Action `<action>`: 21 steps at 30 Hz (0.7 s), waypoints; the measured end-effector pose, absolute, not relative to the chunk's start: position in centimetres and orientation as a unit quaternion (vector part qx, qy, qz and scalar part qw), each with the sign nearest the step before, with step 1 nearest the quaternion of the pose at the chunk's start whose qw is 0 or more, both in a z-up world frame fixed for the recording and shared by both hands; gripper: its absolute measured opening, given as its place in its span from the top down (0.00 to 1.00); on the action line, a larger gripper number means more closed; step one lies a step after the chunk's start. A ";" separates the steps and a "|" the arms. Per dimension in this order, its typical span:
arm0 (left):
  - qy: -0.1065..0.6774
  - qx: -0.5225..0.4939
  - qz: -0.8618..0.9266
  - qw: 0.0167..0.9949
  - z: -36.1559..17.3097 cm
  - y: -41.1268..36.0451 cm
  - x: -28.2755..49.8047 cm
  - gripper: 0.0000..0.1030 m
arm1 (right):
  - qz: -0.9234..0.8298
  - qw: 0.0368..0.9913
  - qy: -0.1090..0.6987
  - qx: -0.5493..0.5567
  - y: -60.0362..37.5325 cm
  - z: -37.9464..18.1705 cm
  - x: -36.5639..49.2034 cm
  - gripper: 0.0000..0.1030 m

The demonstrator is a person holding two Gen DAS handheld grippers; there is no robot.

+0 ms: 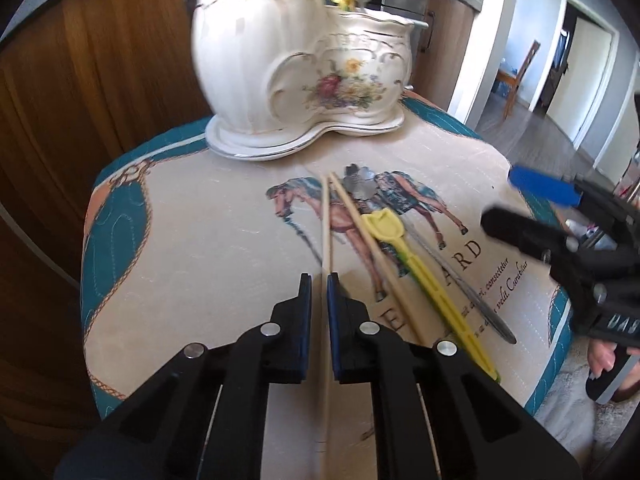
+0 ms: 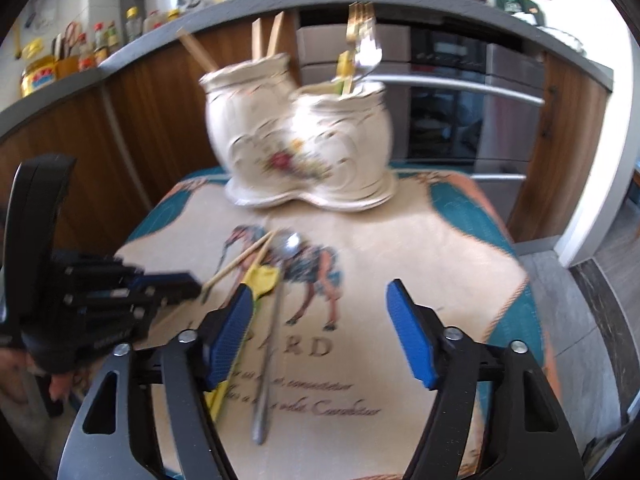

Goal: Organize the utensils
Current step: 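Grasp a chopstick with the left tool while the right tool grasps the yellow-handled utensil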

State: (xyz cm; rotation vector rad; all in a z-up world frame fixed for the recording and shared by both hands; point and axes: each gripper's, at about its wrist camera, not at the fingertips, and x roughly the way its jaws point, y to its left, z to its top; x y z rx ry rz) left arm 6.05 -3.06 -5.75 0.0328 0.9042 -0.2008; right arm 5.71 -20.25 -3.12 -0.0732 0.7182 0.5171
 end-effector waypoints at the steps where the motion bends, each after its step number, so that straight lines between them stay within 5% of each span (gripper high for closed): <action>1: 0.434 0.009 -0.100 0.895 -5.7 -2.5 6.0 0.92 | 0.259 0.898 0.354 -0.042 -19.8 -3.3 5.5 0.40; 10: 0.431 0.013 -0.112 0.895 -5.8 -0.8 5.7 0.91 | 0.288 0.866 0.392 -0.112 -15.5 -5.2 4.4 0.68; 21: 0.488 0.094 -0.145 0.856 -5.3 -1.9 6.5 0.84 | 0.296 0.855 0.409 -0.118 -14.4 -5.9 4.9 0.78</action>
